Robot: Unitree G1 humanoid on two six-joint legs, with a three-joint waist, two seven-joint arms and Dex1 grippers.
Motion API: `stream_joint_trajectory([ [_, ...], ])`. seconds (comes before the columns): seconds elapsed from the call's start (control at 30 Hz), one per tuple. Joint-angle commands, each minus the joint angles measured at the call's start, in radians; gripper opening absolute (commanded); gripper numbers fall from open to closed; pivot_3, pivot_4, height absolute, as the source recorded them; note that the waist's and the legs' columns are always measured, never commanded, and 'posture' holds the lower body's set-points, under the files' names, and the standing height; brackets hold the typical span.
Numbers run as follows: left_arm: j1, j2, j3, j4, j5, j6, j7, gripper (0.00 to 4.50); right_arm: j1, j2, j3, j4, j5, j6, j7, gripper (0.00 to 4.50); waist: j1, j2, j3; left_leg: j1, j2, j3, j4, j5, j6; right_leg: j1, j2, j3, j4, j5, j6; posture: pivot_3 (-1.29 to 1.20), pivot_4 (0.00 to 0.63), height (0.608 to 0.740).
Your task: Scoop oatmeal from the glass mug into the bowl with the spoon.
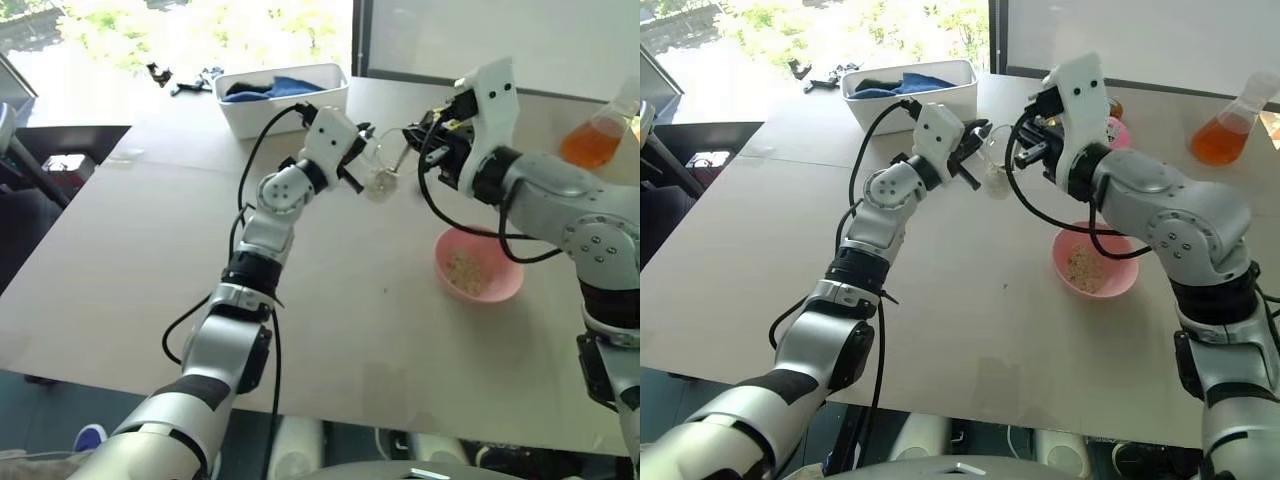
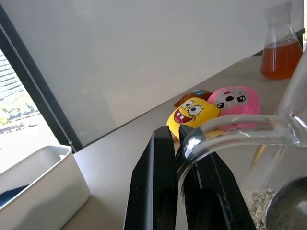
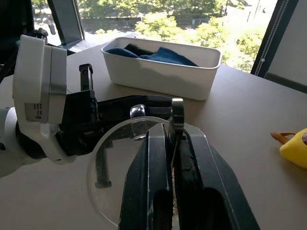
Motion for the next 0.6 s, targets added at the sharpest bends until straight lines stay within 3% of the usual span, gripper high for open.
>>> stream_joint_trajectory([
  [0.03,-0.020,-0.008,0.001,-0.032,0.000,-0.036,0.002,0.02,-0.015,0.038,-0.082,-0.013,0.019,0.023,-0.002,0.00,0.000,0.000,0.000,0.000,0.000,0.000,0.000,0.000,0.000,0.000,0.000,0.000,0.000,0.000,0.000,0.00,0.150,0.740],
  [0.6,-0.028,-0.011,0.005,-0.018,0.011,-0.020,0.004,0.02,-0.055,0.201,-0.308,0.023,0.143,0.152,-0.114,0.00,-0.002,0.000,0.000,0.000,0.000,0.000,0.000,0.000,0.000,0.000,0.000,0.000,0.001,0.000,0.000,0.00,0.150,0.740],
])
